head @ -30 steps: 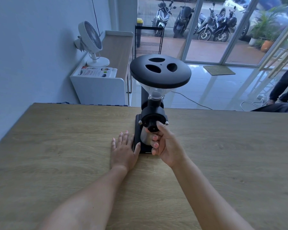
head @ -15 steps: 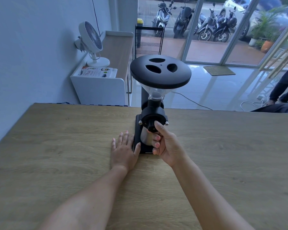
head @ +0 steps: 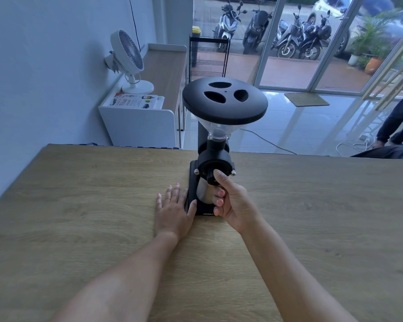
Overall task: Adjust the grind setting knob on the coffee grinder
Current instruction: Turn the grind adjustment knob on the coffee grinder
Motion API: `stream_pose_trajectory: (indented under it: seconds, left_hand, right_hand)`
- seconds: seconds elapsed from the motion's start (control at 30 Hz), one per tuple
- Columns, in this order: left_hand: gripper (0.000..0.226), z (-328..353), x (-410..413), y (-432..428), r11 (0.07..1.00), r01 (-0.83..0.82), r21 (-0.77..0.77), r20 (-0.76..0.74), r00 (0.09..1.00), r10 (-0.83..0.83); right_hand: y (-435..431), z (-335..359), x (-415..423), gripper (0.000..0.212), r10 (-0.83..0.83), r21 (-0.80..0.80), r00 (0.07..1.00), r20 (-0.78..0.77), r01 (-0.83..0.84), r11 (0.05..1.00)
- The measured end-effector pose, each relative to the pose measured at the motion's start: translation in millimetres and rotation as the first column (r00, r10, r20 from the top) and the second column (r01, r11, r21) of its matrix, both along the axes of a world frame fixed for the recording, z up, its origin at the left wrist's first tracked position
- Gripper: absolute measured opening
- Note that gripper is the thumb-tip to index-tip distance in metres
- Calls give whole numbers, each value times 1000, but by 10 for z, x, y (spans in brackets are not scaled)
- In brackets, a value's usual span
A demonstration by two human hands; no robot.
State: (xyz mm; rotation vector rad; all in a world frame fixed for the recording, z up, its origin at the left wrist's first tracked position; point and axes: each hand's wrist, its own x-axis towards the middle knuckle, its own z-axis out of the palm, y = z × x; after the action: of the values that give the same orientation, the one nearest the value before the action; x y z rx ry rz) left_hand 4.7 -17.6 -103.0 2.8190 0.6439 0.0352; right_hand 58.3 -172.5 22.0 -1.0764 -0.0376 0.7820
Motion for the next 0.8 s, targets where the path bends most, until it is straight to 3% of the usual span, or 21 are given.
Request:
stream_pose_trajectory:
  seconds: [0.27,0.4,0.8]
  left_hand:
    - [71,-1,-1,3,1000,6,16,0,1000,-6]
    - [70,-8,-9,5,1000,3,14,-3,1000,-2]
    - [69,1,-4,-3,1000,4,5,0,1000,-4]
  right_hand:
    - [-11,17,2,41,6,-26,1000,2,-6,1000]
    - [-29,19,-5,52,59,-29,998,2,-58,998]
    - [-9,-35,4,52,91,91,992,-86,-83,992]
